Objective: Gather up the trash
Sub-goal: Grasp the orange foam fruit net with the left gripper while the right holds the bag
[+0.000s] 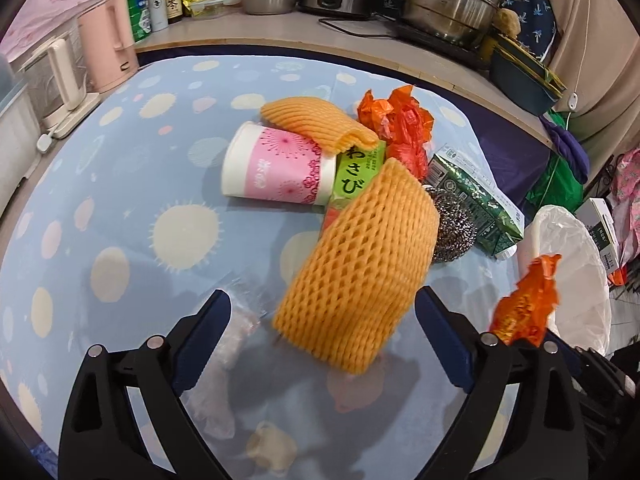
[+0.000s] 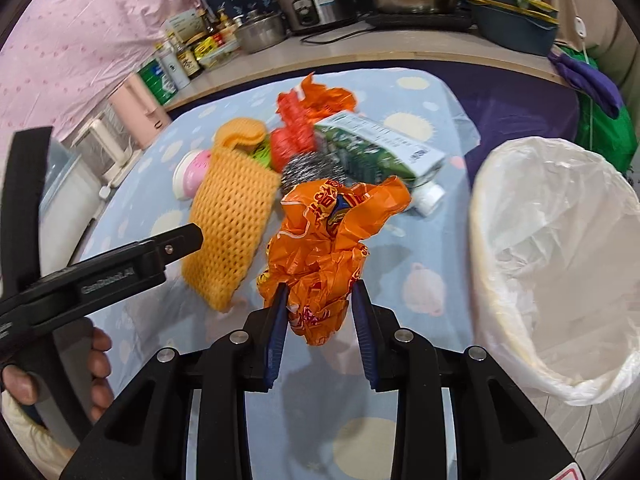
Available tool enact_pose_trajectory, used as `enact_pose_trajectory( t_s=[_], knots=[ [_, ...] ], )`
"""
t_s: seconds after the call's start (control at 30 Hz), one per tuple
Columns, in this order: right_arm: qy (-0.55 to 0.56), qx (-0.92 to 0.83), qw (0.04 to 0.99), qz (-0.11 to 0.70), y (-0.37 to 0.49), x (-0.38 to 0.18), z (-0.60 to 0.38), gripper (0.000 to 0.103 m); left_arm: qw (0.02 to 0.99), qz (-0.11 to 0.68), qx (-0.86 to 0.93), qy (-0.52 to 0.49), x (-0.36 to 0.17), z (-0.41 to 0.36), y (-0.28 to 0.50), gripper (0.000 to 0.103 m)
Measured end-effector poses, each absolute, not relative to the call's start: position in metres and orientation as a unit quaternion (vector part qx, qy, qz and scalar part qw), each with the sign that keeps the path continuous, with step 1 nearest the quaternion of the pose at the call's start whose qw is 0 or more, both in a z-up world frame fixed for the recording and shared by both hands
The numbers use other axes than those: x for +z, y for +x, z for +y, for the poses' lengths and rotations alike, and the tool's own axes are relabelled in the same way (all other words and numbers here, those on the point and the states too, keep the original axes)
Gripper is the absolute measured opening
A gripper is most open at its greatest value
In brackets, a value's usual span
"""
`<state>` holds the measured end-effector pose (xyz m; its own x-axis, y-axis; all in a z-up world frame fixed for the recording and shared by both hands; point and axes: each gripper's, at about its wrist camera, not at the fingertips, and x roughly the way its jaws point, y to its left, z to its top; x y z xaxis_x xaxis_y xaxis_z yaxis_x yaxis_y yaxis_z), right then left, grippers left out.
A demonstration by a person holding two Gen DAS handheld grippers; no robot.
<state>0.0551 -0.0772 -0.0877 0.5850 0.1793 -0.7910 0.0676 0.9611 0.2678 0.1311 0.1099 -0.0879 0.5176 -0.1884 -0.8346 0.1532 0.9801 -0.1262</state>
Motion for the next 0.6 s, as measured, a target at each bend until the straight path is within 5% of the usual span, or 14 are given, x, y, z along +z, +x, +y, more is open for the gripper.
enact_pose_trajectory(
  t_s=[0.27, 0.6],
  knots=[
    [0.151, 0.004, 0.881, 0.448, 0.048, -0.086, -0.101, 0.030, 0.860, 0.494, -0.121, -0.035, -0.105, 0.101, 0.144, 0.082],
    [0.163, -0.003, 0.880, 0.445, 0.041, -0.088, -0.112, 0.031, 0.849, 0.507, -0.145, -0.039, -0.106, 0.094, 0.135, 0.033]
  ],
)
